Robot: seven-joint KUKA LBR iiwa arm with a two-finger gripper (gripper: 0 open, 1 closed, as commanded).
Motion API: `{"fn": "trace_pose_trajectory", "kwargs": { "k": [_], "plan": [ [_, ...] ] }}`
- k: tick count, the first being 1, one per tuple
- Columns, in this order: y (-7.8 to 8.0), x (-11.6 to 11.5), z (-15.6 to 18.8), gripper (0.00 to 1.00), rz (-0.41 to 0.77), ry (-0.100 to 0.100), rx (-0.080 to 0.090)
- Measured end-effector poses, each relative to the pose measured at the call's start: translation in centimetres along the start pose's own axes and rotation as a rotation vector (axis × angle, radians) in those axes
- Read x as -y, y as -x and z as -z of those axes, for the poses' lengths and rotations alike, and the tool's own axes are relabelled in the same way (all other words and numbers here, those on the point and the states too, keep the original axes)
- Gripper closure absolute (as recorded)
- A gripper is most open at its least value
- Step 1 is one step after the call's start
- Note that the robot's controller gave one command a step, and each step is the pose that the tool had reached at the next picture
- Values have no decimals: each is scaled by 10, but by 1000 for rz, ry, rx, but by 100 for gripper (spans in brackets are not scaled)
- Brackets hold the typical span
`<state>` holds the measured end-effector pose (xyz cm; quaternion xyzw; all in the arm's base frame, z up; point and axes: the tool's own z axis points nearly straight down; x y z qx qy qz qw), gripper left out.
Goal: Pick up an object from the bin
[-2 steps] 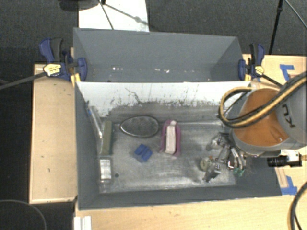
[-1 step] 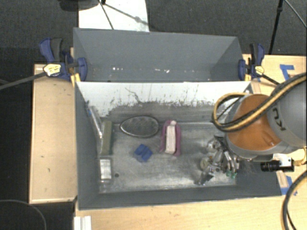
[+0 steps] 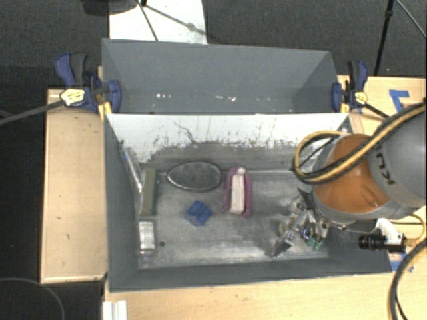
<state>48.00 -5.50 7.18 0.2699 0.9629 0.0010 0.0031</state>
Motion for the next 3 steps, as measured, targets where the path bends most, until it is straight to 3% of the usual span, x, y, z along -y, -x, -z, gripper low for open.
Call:
{"fn": "trace_pose_trajectory", "kwargs": {
  "k": [1, 2, 3],
  "plan": [
    [1, 0, 1, 100, 4, 0, 3],
    [2, 0, 22, 100, 12, -2, -2],
    [4, -1, 83, 100, 22, 0, 1]
  ]
}}
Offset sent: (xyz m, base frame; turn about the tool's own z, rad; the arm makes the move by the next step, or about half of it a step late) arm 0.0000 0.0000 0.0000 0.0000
